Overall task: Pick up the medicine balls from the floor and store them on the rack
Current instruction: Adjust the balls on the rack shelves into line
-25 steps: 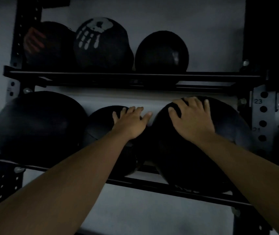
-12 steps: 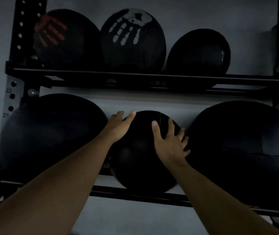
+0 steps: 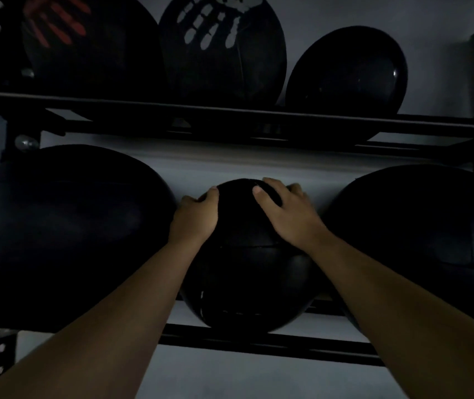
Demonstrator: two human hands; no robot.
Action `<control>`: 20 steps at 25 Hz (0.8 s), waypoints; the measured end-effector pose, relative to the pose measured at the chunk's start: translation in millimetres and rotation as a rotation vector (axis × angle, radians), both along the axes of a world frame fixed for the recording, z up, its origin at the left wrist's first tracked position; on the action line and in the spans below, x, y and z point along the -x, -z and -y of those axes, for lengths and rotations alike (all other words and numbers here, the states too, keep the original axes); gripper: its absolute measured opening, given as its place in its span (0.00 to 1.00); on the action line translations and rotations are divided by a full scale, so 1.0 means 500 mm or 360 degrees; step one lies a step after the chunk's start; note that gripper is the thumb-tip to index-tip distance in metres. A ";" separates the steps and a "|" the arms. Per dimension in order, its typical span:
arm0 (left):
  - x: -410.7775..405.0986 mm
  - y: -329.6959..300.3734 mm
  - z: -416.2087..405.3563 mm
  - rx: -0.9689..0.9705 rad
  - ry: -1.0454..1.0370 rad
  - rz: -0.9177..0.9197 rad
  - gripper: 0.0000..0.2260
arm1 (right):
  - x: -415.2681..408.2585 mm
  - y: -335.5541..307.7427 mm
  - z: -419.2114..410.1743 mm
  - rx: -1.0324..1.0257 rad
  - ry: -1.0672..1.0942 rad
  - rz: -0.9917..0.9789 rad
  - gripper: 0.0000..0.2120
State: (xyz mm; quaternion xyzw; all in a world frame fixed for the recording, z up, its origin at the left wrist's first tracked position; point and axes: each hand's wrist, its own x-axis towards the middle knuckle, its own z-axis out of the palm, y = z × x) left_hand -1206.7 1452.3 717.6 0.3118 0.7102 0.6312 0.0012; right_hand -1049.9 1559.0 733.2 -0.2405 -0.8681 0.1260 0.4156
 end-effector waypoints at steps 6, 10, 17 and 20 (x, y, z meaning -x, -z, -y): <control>-0.032 0.015 0.018 -0.0011 -0.0190 -0.0871 0.20 | -0.004 0.021 0.008 -0.0061 0.0062 -0.0124 0.29; -0.021 0.026 0.024 -0.0097 0.0170 -0.0860 0.22 | -0.006 0.067 0.024 -0.0062 0.0127 -0.0459 0.25; -0.049 0.038 0.017 -0.0084 -0.0127 -0.0816 0.22 | -0.002 0.039 -0.013 -0.0064 -0.0056 -0.0421 0.22; -0.060 0.038 0.025 -0.0025 -0.0136 -0.0838 0.21 | -0.010 0.040 -0.015 -0.0010 -0.0068 -0.0329 0.22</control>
